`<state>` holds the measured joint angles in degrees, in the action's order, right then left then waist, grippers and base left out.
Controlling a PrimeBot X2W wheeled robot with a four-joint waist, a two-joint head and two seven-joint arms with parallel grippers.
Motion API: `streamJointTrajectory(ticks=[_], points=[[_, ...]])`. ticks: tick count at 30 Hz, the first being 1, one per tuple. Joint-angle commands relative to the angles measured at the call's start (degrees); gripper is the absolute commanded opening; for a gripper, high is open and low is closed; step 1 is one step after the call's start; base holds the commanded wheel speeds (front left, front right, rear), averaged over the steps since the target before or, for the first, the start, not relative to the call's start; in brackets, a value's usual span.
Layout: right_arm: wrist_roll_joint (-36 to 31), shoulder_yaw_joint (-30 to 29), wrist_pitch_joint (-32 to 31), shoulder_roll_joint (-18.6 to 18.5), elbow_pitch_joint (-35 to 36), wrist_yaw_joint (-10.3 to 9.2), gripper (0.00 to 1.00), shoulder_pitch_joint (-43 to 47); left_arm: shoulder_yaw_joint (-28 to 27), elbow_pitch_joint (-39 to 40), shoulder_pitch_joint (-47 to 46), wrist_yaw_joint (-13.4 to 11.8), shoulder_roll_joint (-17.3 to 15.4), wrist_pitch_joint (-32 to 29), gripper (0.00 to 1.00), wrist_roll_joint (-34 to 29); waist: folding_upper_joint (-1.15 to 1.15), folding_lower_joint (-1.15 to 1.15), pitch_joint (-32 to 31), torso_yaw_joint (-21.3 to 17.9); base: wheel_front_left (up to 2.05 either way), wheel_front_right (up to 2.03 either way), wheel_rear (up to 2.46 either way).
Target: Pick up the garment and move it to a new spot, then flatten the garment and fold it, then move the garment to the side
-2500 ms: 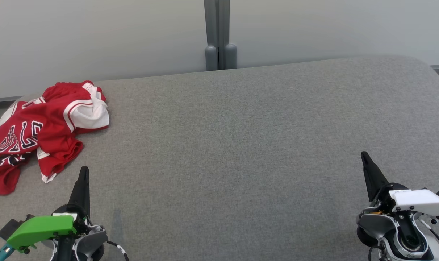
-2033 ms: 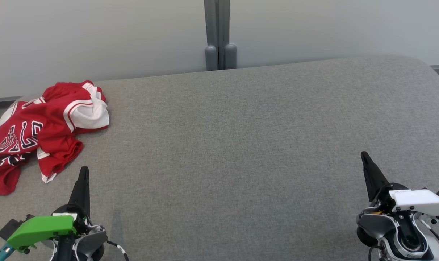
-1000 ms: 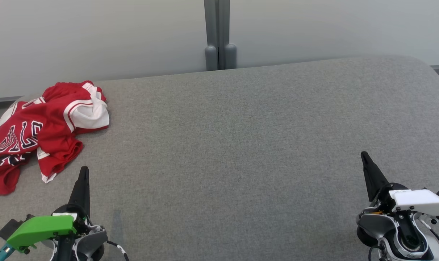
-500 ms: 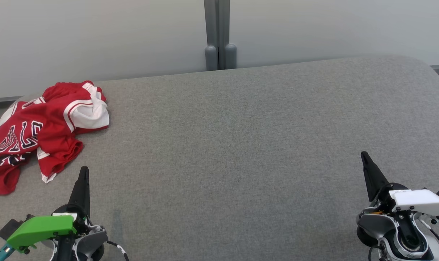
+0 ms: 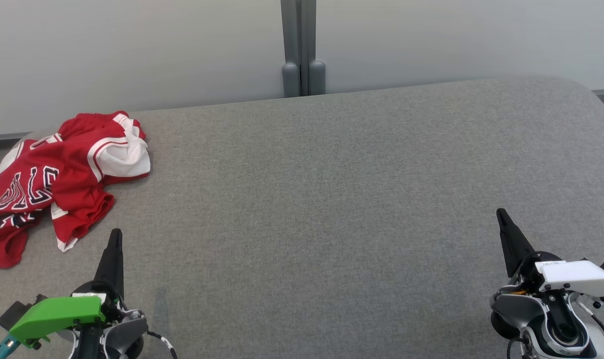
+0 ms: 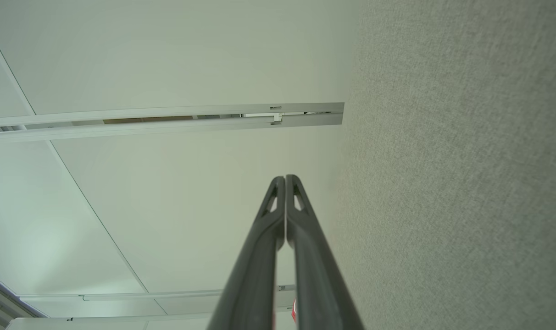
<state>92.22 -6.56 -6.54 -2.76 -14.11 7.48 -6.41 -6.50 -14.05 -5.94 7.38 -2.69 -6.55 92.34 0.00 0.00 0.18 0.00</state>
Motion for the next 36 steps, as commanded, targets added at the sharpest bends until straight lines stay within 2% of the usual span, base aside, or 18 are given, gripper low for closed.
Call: streamJointTrajectory(ticks=[1,18,19,23,31,36], points=[[0.40,-0.05,-0.13,-0.23,0.31,0.02,0.00,0.47,-0.13,0.06,-0.68,0.32,-0.38,-0.13,0.00,0.17,0.00,0.00,0.00,0.00,0.00,0.00,0.00],[0.40,-0.05,-0.13,-0.23,0.30,0.02,0.00,0.46,-0.13,0.06,-0.68,0.32,-0.38,-0.13,0.00,0.16,0.00,0.00,0.00,0.00,0.00,0.00,0.00],[0.00,0.00,0.00,0.00,0.00,0.00,1.00,0.01,0.00,-0.01,0.00,0.00,0.00,0.01,1.00,0.00,0.00,0.00,0.00,0.00,0.00,0.00,0.00],[-0.04,0.13,0.07,0.49,-1.92,-0.01,1.00,1.35,0.23,-2.01,1.56,-0.12,0.41,0.07,1.00,-0.01,0.00,0.00,0.00,0.00,0.00,0.00,0.00],[-1.41,1.92,2.32,0.44,-2.33,-0.01,1.00,1.75,1.50,-0.83,2.64,-0.09,0.36,2.31,1.00,-1.42,0.00,0.00,0.03,-0.03,0.00,0.00,0.00],[-4.70,2.03,3.70,0.39,-2.59,-0.01,1.00,1.68,1.67,0.39,2.98,-0.08,0.31,3.71,1.00,-4.99,0.00,0.00,0.05,-0.07,0.00,0.00,0.00]])
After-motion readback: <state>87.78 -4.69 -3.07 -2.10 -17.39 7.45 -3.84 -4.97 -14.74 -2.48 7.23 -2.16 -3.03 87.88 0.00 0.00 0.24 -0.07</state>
